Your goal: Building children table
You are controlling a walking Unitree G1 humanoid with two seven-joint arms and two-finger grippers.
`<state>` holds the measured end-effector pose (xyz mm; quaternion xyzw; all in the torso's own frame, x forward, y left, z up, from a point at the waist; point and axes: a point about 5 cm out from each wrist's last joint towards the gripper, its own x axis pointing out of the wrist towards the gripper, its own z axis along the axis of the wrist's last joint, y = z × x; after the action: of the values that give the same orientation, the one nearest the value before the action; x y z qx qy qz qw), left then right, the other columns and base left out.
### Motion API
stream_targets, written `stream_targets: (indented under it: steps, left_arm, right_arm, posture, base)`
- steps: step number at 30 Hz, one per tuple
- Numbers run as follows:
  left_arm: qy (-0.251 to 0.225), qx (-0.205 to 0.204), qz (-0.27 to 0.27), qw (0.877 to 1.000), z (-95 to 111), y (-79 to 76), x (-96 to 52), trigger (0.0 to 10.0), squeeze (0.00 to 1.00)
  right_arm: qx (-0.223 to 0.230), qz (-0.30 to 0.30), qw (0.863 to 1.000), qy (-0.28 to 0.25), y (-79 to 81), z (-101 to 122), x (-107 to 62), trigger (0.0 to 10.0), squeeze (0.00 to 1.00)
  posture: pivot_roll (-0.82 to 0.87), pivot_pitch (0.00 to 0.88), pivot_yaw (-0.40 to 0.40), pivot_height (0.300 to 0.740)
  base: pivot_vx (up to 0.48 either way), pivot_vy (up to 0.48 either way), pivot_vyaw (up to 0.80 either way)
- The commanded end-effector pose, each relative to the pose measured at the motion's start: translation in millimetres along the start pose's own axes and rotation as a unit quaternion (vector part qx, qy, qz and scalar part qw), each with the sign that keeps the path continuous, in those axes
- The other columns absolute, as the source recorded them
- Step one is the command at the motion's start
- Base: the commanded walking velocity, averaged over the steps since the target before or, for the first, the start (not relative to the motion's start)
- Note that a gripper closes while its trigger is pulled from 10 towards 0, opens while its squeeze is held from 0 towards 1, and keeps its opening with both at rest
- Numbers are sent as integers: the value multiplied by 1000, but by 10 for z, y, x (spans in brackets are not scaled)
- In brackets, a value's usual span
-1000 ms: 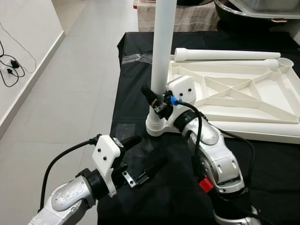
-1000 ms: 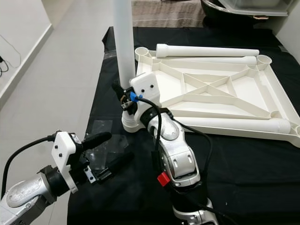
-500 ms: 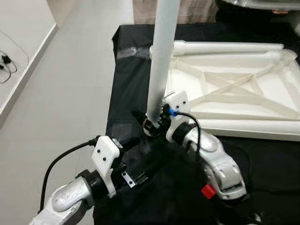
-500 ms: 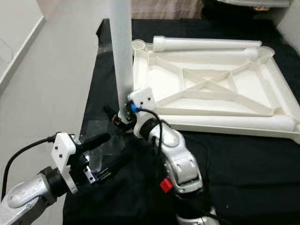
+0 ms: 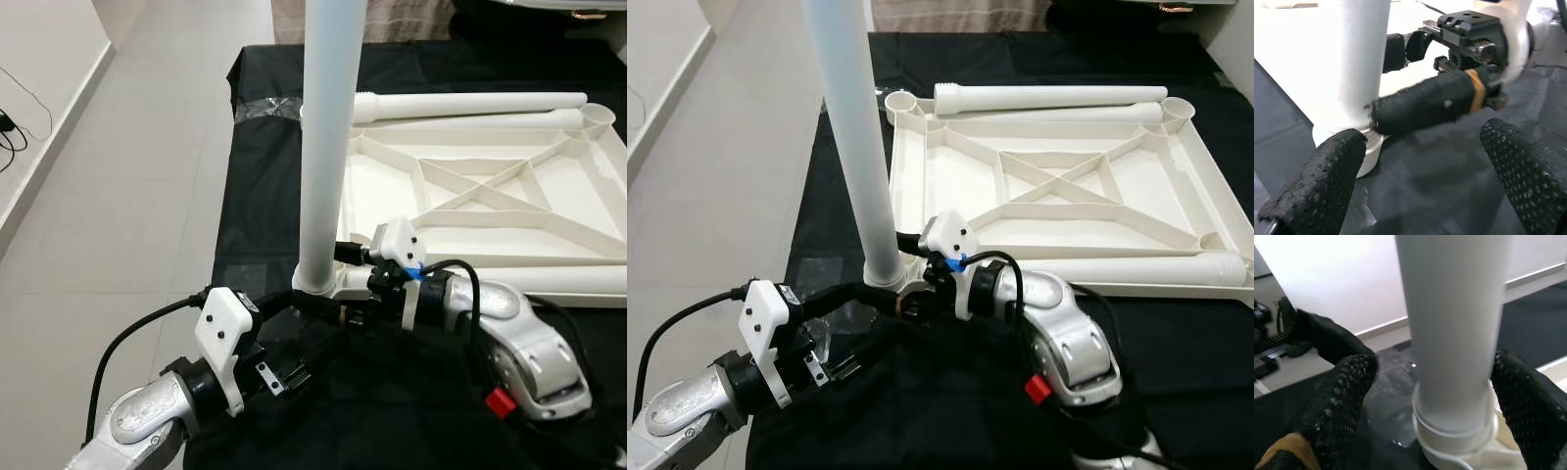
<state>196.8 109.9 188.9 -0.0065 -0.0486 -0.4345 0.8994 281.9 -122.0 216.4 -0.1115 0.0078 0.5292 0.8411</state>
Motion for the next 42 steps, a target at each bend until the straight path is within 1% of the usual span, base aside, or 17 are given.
stream_targets:
  steps: [1,6,11,13,14,16,17,18,24,25,26,27,29,31,34,38,42]
  left_arm:
    - [10,8,0,1000,-19,-14,-27,10000,0]
    - [10,11,-2,1000,-17,-18,-22,10000,0]
    - [11,12,-2,1000,-18,-17,-26,10000,0]
    - [13,13,-1,1000,-28,-14,-32,10000,0]
    - [13,13,-1,1000,-28,-14,-32,10000,0]
    - [15,12,1,1000,-43,-10,-35,10000,0]
    - [15,12,1,1000,-43,-10,-35,10000,0]
    - [25,13,14,999,-75,24,-42,10000,0]
    - [22,11,41,999,-107,76,-47,10000,0]
    - [19,-4,59,998,-128,93,-39,10000,0]
    - [19,-4,59,998,-128,93,-39,10000,0]
    - [18,-14,70,997,-144,99,-30,10000,0]
    - [24,-40,56,997,-196,6,1,10000,0]
    - [23,-62,22,998,-211,-105,28,10000,0]
    - [18,-72,1,997,-203,-155,52,10000,0]
    - [17,-71,-7,997,-191,-151,74,10000,0]
    - [8,-58,0,998,-150,-74,109,10000,0]
  right_arm:
    - [-4,-11,1000,-3,-44,-2,-34,10000,1000]
    - [-7,-40,999,5,-140,-30,-108,10000,1000]
    - [-11,-98,995,30,-341,-107,-309,10000,1000]
    - [16,-78,996,38,-363,-177,-502,10000,1000]
    - [16,-78,996,38,-363,-177,-502,10000,1000]
    - [40,-46,997,53,-347,-239,-687,10000,1000]
    - [40,-46,997,53,-347,-239,-687,10000,1000]
    - [52,-40,996,57,-360,-251,-806,10000,1000]
    - [51,-82,995,33,-458,-221,-885,10000,1000]
    - [50,-121,991,7,-530,-195,-879,10000,82]
    - [50,-121,991,7,-530,-195,-879,10000,82]
    - [50,-153,987,-12,-588,-178,-872,10000,0]
    - [60,-205,976,-50,-658,-175,-799,10000,0]
    - [63,-214,973,-60,-653,-191,-721,10000,0]
    - [72,-214,972,-71,-656,-194,-661,10000,0]
    - [76,-219,969,-81,-673,-182,-601,10000,0]
    - [74,-255,959,-100,-747,-151,-522,10000,0]
  posture:
    - [49,263,-5,740]
    - [52,259,-6,740]
    - [54,261,-6,740]
    - [58,253,-5,740]
    - [58,253,-5,740]
    - [57,250,-3,740]
    - [57,250,-3,740]
    - [54,244,-4,740]
    - [50,225,0,740]
    - [44,220,7,740]
    - [44,220,7,740]
    - [45,220,9,740]
    - [49,214,12,740]
    - [50,208,11,740]
    - [47,204,10,740]
    - [48,202,6,740]
    - [49,202,2,740]
  base:
    - [0,0,0]
    - [0,0,0]
    - [0,0,0]
    - [0,0,0]
    - [0,0,0]
    - [0,0,0]
    - [0,0,0]
    - [0,0,0]
    - [0,0,0]
    - [0,0,0]
    - [0,0,0]
    - [0,0,0]
    - [0,0,0]
    - [120,-206,0]
    - [160,-414,0]
    - [0,-417,0]
    - [0,-420,0]
